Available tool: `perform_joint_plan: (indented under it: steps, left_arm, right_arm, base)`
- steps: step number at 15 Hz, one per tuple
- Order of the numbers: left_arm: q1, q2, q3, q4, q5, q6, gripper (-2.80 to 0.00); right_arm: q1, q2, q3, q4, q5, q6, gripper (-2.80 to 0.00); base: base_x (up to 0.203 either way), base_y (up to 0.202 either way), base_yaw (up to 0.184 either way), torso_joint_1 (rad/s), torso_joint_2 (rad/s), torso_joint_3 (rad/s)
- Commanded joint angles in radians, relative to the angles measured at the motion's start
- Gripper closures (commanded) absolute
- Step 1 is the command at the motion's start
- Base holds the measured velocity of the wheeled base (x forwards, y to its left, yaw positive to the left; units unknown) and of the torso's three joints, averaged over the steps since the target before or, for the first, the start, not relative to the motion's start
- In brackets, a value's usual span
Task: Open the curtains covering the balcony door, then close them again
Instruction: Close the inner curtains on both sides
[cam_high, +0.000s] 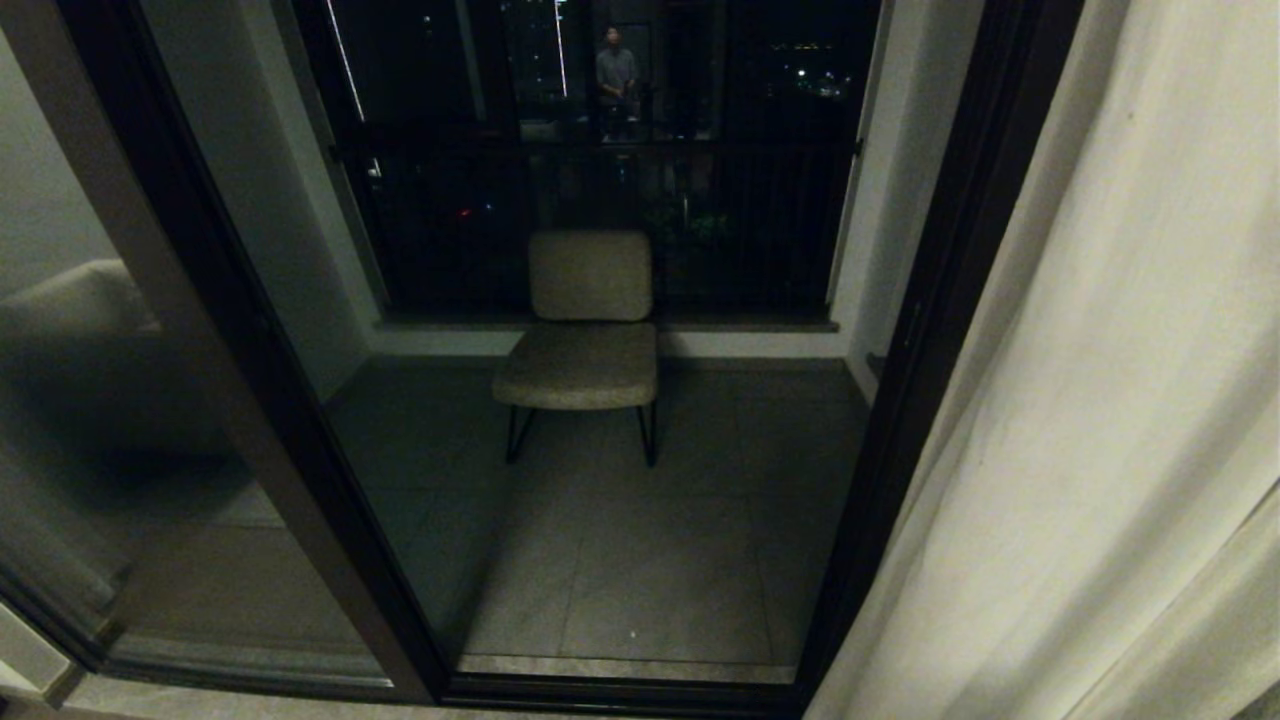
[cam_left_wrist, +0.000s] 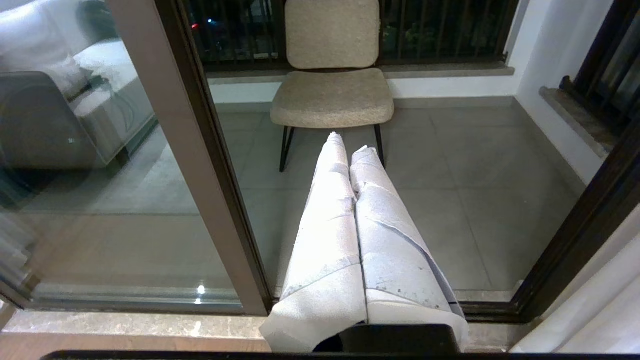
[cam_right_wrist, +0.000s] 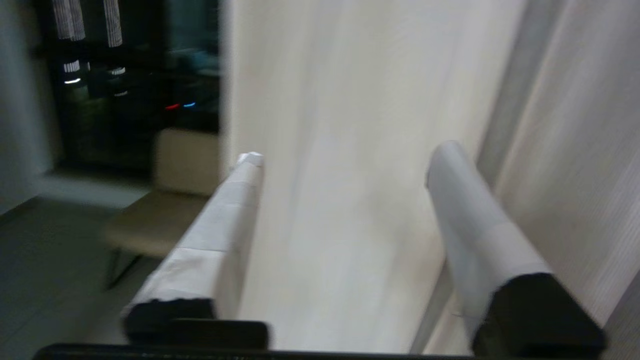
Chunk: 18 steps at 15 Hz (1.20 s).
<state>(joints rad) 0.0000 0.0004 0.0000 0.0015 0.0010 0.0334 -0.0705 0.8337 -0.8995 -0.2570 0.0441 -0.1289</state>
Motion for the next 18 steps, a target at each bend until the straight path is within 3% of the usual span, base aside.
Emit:
perform_joint_plan:
  steps: [1,3,5,11,18]
  left_arm:
    - [0.000,0.000,0.000,0.000,0.001,0.000,0.00]
    - [0.000,0.000,0.000,0.000,0.001,0.000,0.00]
    - [0.000,0.000,0.000,0.000,0.001,0.000,0.00]
    - [0.000,0.000,0.000,0.000,0.001,0.000,0.00]
    - [0.000,0.000,0.000,0.000,0.001,0.000,0.00]
  right_arm:
    - [-0.087,0.133,-0.064,-0.020,-0.020,0.000,-2.80]
    - [-0.161,0.217,-0.121,-0.056,-0.027,0.006,-2.80]
    - [-0.179,0.295,-0.181,-0.094,-0.028,0.035,-2.80]
    - [-0.178,0.472,-0.334,-0.112,-0.006,0.113,-2.80]
    - [-0.132,0.603,-0.398,-0.208,0.078,0.126,-2.80]
  base:
    - [0.000,0.000,0.000,0.000,0.00,0.000]
    - [0.000,0.000,0.000,0.000,0.00,0.000]
    - [0.000,0.000,0.000,0.000,0.00,0.000]
    - [0.000,0.000,0.000,0.000,0.00,0.000]
    - [0.000,0.000,0.000,0.000,0.00,0.000]
